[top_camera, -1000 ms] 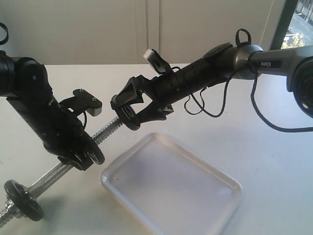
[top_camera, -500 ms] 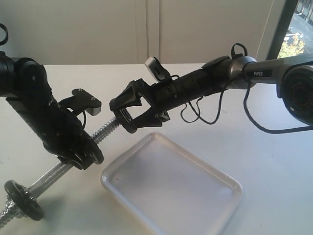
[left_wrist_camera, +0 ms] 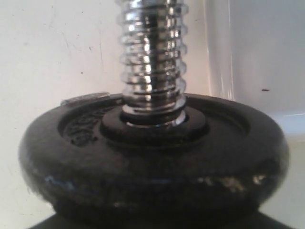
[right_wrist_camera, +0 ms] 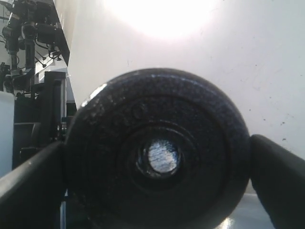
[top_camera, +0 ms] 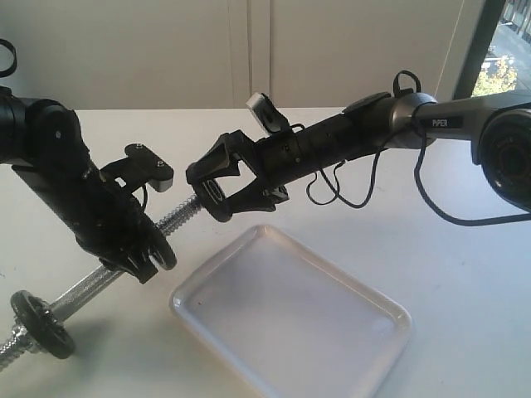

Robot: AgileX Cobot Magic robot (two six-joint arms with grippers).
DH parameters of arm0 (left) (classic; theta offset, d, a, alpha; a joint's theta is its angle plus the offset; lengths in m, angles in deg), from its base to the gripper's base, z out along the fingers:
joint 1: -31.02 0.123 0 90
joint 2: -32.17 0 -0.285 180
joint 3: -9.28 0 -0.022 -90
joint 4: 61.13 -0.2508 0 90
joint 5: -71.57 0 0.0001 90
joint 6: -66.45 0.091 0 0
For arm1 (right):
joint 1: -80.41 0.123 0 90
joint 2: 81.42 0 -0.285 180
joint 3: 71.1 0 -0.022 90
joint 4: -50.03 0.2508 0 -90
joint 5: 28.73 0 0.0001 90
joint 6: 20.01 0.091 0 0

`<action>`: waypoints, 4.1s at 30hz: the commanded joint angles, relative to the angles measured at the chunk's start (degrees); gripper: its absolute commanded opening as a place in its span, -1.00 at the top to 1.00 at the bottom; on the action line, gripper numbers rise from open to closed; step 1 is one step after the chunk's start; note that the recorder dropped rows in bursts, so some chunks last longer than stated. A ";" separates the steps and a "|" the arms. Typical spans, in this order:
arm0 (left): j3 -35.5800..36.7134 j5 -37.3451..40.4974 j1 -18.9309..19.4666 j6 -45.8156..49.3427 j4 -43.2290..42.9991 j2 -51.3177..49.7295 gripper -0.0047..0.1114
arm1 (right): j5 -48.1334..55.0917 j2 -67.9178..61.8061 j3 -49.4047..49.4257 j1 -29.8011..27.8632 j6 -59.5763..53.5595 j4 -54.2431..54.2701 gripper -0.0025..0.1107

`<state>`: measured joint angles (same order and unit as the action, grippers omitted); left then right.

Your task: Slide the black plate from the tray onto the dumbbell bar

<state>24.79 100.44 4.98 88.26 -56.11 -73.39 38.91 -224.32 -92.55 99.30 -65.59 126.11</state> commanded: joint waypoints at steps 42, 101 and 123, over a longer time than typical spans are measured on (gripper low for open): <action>1.02 -9.58 -0.32 2.26 -2.51 9.39 0.92 | 2.32 6.40 -0.56 3.46 0.87 -6.22 0.96; 1.02 -6.85 -0.43 5.19 -2.17 8.28 0.92 | 2.32 5.91 -0.66 -3.45 0.64 4.73 0.96; 1.02 -6.96 -0.40 5.19 -1.73 8.28 0.92 | 2.32 4.78 -0.66 -0.63 0.52 6.86 0.96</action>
<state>27.89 96.68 4.98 93.13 -59.07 -67.43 39.15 -220.49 -93.11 98.08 -64.65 128.71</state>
